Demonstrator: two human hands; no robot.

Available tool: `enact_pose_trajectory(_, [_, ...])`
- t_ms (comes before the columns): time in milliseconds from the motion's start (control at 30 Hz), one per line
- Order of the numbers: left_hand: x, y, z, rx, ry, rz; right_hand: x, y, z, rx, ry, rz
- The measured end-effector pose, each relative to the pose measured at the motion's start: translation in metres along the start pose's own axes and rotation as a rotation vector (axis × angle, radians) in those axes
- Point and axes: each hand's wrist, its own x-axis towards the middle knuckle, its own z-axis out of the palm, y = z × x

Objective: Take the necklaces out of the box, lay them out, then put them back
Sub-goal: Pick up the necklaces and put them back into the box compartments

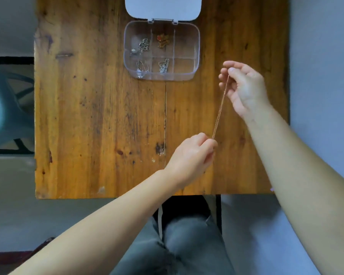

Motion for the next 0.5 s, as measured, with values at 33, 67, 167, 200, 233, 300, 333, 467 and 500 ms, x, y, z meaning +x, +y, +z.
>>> enact_pose_trajectory(33, [0.01, 0.01, 0.009, -0.01, -0.021, 0.033, 0.005, -0.006, -0.017, -0.003, 0.024, 0.009])
enact_pose_trajectory(67, [0.02, 0.018, 0.019, -0.014, -0.044, 0.061, 0.012, -0.01, -0.034, -0.035, 0.039, 0.015])
enact_pose_trajectory(167, [0.046, 0.039, 0.052, 0.005, -0.107, 0.134, 0.031, -0.016, -0.076, -0.171, 0.053, 0.041])
enact_pose_trajectory(200, [0.052, 0.043, 0.064, 0.015, -0.129, 0.141, 0.037, -0.014, -0.086, -0.205, 0.055, 0.058])
enact_pose_trajectory(233, [0.057, 0.046, 0.076, 0.022, -0.151, 0.128, 0.042, -0.012, -0.094, -0.231, 0.057, 0.077])
enact_pose_trajectory(300, [0.061, 0.046, 0.098, 0.056, -0.194, 0.072, 0.05, -0.002, -0.105, -0.299, 0.042, 0.112])
enact_pose_trajectory(333, [0.06, 0.044, 0.108, 0.091, -0.212, 0.054, 0.053, 0.005, -0.108, -0.356, 0.026, 0.118])
enact_pose_trajectory(467, [0.055, 0.037, 0.125, 0.205, -0.24, 0.092, 0.055, 0.025, -0.108, -0.658, -0.026, 0.016])
enact_pose_trajectory(500, [0.055, 0.037, 0.125, 0.205, -0.246, 0.107, 0.054, 0.026, -0.107, -0.731, -0.042, -0.014])
